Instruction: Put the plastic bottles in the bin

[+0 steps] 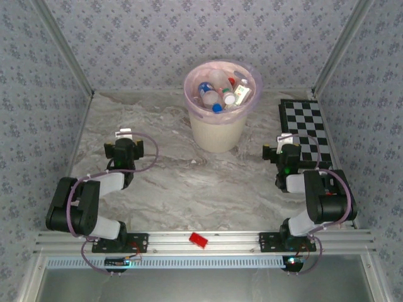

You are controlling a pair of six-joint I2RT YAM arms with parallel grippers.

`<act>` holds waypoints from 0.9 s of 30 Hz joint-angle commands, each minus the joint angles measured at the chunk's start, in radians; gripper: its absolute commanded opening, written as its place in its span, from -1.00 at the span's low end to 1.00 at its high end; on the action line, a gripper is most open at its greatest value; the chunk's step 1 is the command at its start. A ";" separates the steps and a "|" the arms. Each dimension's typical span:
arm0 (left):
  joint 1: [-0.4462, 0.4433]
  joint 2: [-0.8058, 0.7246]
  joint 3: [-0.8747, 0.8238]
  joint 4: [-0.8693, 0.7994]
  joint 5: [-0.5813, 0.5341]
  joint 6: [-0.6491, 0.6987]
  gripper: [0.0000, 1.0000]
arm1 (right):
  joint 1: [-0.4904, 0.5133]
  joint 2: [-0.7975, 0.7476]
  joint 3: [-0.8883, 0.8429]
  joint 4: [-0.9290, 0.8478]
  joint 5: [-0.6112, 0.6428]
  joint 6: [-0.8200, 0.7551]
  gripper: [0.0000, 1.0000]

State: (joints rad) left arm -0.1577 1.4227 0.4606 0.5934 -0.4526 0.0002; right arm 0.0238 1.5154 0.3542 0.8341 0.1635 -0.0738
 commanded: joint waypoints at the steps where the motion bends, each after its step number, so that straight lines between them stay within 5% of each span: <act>1: 0.037 0.033 -0.010 0.111 0.059 0.015 0.98 | -0.010 0.006 0.013 0.018 -0.026 0.026 1.00; 10: 0.127 0.088 0.041 0.050 0.227 -0.037 0.98 | -0.033 0.006 0.026 -0.002 -0.010 0.065 1.00; 14: 0.169 0.130 -0.057 0.272 0.367 -0.034 0.98 | -0.033 0.006 0.025 -0.003 -0.011 0.065 1.00; 15: 0.168 0.137 -0.065 0.313 0.365 -0.034 0.98 | -0.033 0.006 0.025 -0.003 -0.012 0.065 1.00; 16: 0.167 0.101 -0.034 0.165 0.365 -0.038 0.98 | -0.034 0.006 0.026 -0.004 -0.013 0.065 1.00; 18: 0.167 0.130 -0.059 0.277 0.362 -0.035 0.98 | -0.035 0.006 0.027 -0.004 -0.013 0.065 1.00; 27: 0.167 0.113 -0.046 0.215 0.362 -0.037 0.98 | -0.035 0.006 0.025 -0.004 -0.013 0.065 0.99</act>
State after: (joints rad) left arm 0.0059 1.5410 0.4122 0.7689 -0.1154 -0.0204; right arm -0.0044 1.5154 0.3603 0.8341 0.1417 -0.0257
